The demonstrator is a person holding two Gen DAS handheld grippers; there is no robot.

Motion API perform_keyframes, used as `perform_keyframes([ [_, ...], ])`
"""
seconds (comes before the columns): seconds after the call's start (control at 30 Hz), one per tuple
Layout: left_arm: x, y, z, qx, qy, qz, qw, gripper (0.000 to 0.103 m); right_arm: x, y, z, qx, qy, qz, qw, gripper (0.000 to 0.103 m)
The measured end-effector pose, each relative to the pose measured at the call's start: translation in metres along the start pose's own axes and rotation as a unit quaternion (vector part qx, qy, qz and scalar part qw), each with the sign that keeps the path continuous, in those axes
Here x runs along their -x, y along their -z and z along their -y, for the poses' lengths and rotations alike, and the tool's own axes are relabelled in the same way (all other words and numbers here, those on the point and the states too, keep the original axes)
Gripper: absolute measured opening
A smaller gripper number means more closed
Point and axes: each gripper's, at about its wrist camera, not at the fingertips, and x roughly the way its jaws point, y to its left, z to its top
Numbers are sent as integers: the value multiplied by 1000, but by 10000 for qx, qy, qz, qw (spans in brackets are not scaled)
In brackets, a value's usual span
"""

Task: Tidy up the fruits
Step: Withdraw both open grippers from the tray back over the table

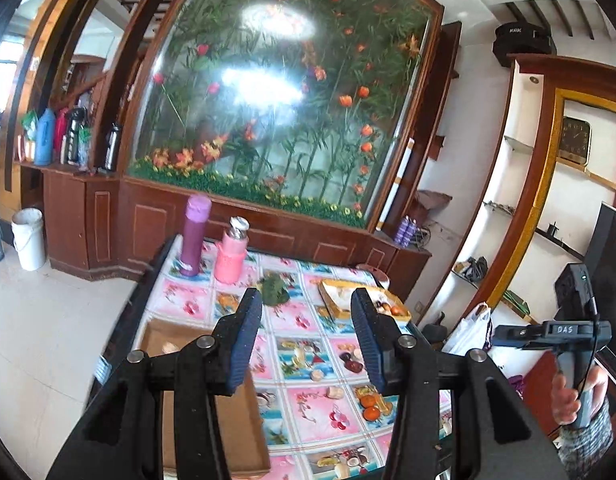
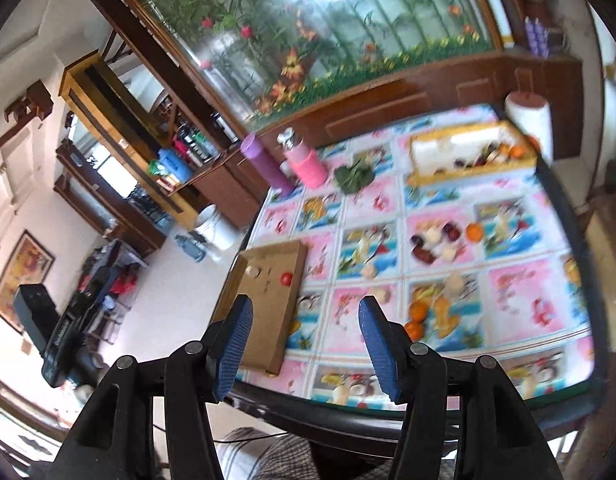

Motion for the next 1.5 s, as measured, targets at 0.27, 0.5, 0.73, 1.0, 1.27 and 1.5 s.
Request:
perform_keyframes([
  [0.27, 88, -75, -45, -364, -1343, 438, 9893, 48, 121, -36, -55, 700, 1283, 764, 9863, 71],
  [0.5, 134, -159, -82, -772, -3608, 518, 9280, 49, 243, -82, -114, 1082, 2408, 1446, 9536, 72],
  [0.73, 156, -177, -103, -972, -4568, 802, 8806, 55, 333, -111, -156, 1232, 3365, 2677, 8944, 89],
  [1.0, 61, -56, -60, -1359, -3037, 191, 9428, 74, 188, -53, -60, 1679, 3334, 1636, 9132, 89],
  [1.27, -90, 88, 8, -868, -1271, -759, 9852, 75, -36, 34, 88, 1094, 2249, -184, 9681, 87],
  [1.5, -207, 167, 52, -749, -679, -1760, 9792, 67, -163, 72, 144, 1006, 1792, -672, 9763, 55],
])
